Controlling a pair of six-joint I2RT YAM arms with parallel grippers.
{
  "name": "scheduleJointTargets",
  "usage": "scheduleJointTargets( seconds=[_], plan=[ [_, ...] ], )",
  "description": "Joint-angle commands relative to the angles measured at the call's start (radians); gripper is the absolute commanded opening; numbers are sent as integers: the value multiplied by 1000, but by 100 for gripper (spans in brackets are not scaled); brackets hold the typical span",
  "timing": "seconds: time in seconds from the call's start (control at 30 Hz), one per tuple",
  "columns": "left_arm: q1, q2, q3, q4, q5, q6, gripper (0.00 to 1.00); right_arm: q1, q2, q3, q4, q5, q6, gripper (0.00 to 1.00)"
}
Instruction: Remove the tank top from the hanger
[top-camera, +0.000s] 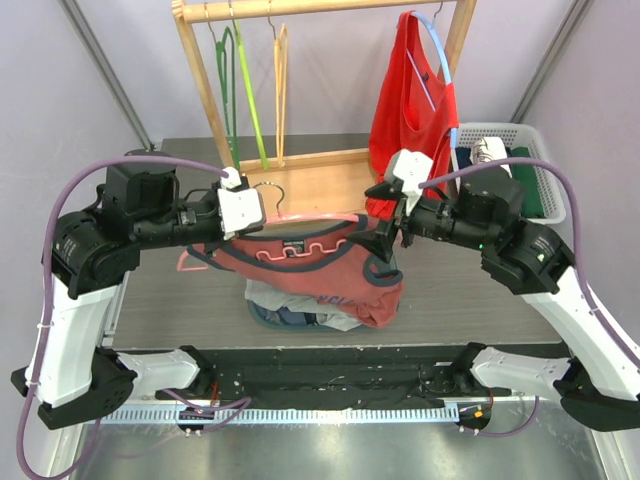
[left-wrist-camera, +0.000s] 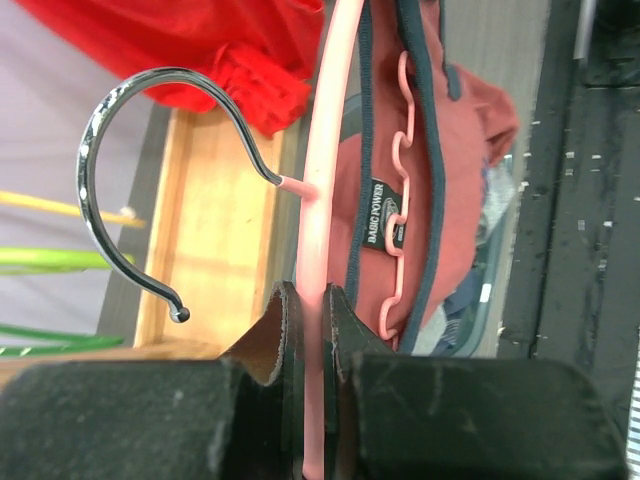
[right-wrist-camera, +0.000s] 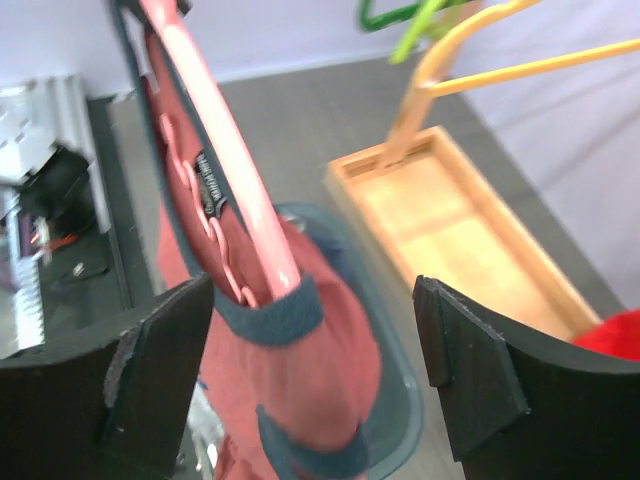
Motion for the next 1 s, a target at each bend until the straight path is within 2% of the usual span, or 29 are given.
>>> scheduleJointTargets(
  seconds=[0.0,0.17,0.2,0.4,0.6,0.77,0.97],
  plan=[
    [2,-7,41,135,-140,-25,0,1,-65,-4,131,198,44,92],
    [2,-4,20,168,-223,-26,0,1,-187,-99,209,295,158,88],
    [2,-4,15,168,-214,-26,0,1,-205,-140,217,292,179,83],
    [10,17,30,144,-159,-34,0,1,-268,-289,258,259,346,75],
    [19,26,46,125,-107,-40,0,1,-272,-413,437,346,443,72],
    [21,20,43,118,-98,-34,0,1,-229,-435,491,370,506,66],
    [21,14,37,112,-85,-25,0,1,-212,-467,530,370,561,66]
  ],
)
